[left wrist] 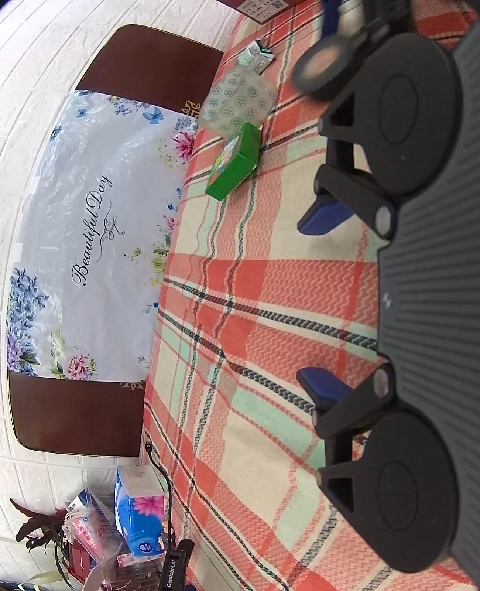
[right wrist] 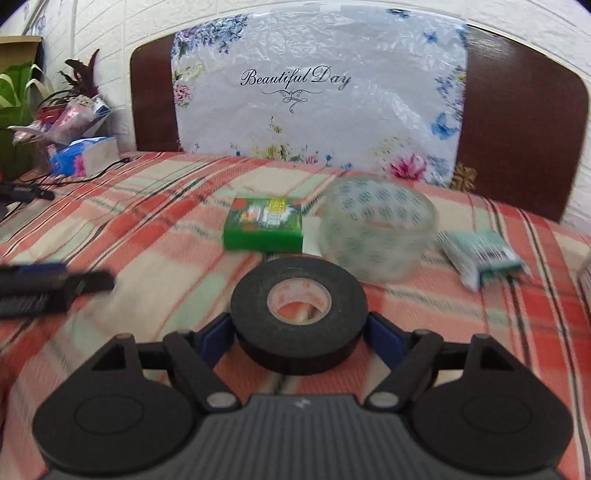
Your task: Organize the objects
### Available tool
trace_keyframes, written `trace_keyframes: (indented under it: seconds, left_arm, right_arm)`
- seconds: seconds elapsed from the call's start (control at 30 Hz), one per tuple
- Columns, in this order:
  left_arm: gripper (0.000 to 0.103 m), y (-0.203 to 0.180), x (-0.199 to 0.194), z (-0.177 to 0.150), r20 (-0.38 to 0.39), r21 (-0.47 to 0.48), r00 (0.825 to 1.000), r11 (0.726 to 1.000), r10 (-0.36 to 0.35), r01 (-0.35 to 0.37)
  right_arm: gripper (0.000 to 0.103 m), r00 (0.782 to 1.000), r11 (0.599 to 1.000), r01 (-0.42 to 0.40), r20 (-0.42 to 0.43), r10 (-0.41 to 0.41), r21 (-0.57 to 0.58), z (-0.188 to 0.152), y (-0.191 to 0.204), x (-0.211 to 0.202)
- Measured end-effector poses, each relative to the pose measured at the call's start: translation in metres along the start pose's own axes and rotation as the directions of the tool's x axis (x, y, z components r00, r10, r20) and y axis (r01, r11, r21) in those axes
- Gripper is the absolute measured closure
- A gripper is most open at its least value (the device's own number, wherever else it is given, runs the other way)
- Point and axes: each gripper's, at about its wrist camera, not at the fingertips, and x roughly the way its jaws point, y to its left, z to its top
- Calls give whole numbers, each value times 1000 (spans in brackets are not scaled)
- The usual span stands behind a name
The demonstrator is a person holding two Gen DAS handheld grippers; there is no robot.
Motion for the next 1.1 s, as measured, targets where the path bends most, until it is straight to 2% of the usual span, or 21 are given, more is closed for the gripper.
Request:
trace_keyframes:
  seconds: [0.07, 0.13, 0.27, 0.3, 0.33, 0.4, 0.47, 0.53, 0.6, 0.63, 0.7, 0.77, 0.8, 0.83, 0.87, 0.9, 1.0, 1.03, 1.1]
  left_arm:
    - [22, -2, 0, 0, -5, 14, 1000, 1000, 4, -4]
    - [22, -7, -1, -1, -1, 44, 1000, 999, 4, -4]
    - [22, -38, -8, -4, -9, 194, 1000, 981, 14, -12]
    - [22, -50, -13, -3, -40, 191, 998, 980, -40, 47]
    - [22, -64, -21, -1, -86, 173, 989, 975, -123, 137]
    - [22, -104, -39, 0, -172, 190, 946, 933, -276, 307]
    - [22, -152, -59, -5, -247, 243, 875, 848, -415, 471]
    - [22, -194, -73, -13, -319, 270, 811, 773, -490, 573]
    - [24, -229, -76, -22, -396, 298, 771, 724, -499, 622]
    - [27, -243, -74, -28, -434, 315, 761, 710, -482, 630]
    - [43, -262, -65, -40, -501, 323, 742, 700, -444, 637]
    - [48, -272, -54, -51, -553, 298, 715, 700, -427, 649]
    - [58, -274, -52, -54, -544, 304, 727, 710, -418, 635]
    - [64, -277, -51, -53, -537, 320, 737, 710, -411, 628]
    - [73, -280, -53, -50, -551, 305, 723, 707, -416, 639]
    - [73, -281, -57, -47, -543, 304, 732, 716, -412, 629]
    - [73, -294, -85, -22, -446, 367, 773, 695, -451, 618]
    - [73, -300, -93, -10, -409, 382, 781, 689, -472, 616]
    - [72, -314, -101, 12, -348, 397, 784, 676, -514, 620]
  right_arm:
    - [24, 1000, 1000, -12, -11, 12, 1, -26, -8, -34]
    - [24, 1000, 1000, 14, -15, -14, -8, -54, -18, -71]
    - [23, 987, 984, 161, -19, -160, 78, -98, -43, -132]
    - [23, 980, 974, 201, -21, -200, 105, -104, -49, -141]
    - [23, 972, 965, 233, -23, -232, 122, -108, -55, -147]
    - [23, 961, 950, 275, -28, -274, 146, -113, -67, -154]
    - [22, 961, 944, 277, -27, -276, 178, -115, -75, -156]
    - [21, 964, 947, 265, -21, -266, 180, -117, -75, -155]
    - [21, 963, 951, 267, -12, -268, 160, -119, -72, -155]
    - [21, 965, 952, 260, -7, -263, 160, -120, -72, -157]
    - [22, 969, 954, 243, 1, -247, 174, -122, -76, -159]
    - [24, 971, 956, 233, 10, -239, 180, -124, -77, -160]
    - [24, 972, 957, 227, 15, -233, 179, -126, -78, -160]
    - [24, 974, 960, 220, 18, -227, 174, -127, -78, -159]
    - [25, 973, 961, 220, 27, -228, 169, -127, -77, -159]
    - [26, 975, 963, 212, 35, -221, 169, -127, -77, -160]
    - [25, 967, 959, 207, 110, -231, 193, -122, -81, -174]
    - [25, 957, 958, 212, 155, -244, 195, -119, -83, -181]
    - [25, 925, 952, 235, 257, -282, 197, -108, -90, -195]
